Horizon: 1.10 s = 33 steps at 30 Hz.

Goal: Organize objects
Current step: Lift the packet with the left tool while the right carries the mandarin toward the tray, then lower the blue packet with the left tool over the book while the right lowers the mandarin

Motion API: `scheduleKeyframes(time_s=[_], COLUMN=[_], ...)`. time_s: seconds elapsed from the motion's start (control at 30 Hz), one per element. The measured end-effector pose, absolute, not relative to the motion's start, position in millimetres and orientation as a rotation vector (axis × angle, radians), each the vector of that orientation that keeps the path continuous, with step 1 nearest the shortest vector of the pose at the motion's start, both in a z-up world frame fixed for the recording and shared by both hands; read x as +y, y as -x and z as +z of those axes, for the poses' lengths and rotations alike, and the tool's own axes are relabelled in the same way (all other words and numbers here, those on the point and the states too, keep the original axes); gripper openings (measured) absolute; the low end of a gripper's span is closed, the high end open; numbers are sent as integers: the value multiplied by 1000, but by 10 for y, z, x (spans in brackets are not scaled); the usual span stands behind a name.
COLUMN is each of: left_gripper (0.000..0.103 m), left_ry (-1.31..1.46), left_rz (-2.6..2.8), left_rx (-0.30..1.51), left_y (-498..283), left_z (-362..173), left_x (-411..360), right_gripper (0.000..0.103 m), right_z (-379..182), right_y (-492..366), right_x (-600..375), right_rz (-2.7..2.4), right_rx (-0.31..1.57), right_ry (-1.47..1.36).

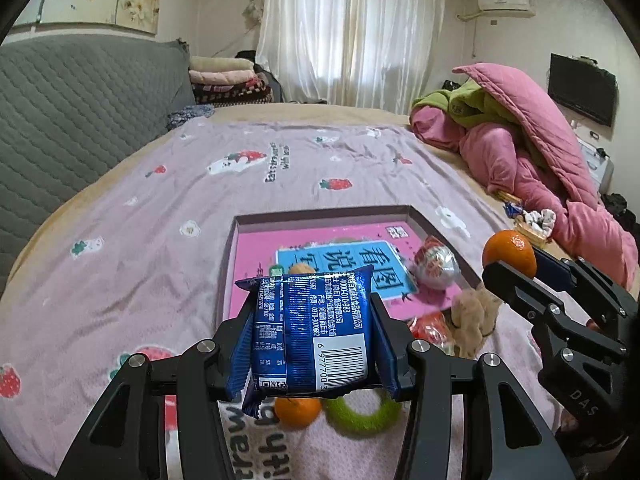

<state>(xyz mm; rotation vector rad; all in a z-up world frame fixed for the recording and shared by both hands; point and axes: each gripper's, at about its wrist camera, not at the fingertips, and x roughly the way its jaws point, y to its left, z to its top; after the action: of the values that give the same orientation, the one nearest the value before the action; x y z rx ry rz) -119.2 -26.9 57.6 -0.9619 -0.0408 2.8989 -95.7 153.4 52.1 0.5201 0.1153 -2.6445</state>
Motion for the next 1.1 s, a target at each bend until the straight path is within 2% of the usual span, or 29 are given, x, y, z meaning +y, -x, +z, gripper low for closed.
scheduleKeyframes(time_s=[1.1], left_gripper=[52], left_ry=[915], left_rz=[2926], left_rx=[25], left_y=[1885], left_z=[922], left_x=[-371], right_gripper=[38], right_z=[996], right_y=[1435], right_x=[1370], right_rz=[-2667], right_rx=[157], right_ry=[-433])
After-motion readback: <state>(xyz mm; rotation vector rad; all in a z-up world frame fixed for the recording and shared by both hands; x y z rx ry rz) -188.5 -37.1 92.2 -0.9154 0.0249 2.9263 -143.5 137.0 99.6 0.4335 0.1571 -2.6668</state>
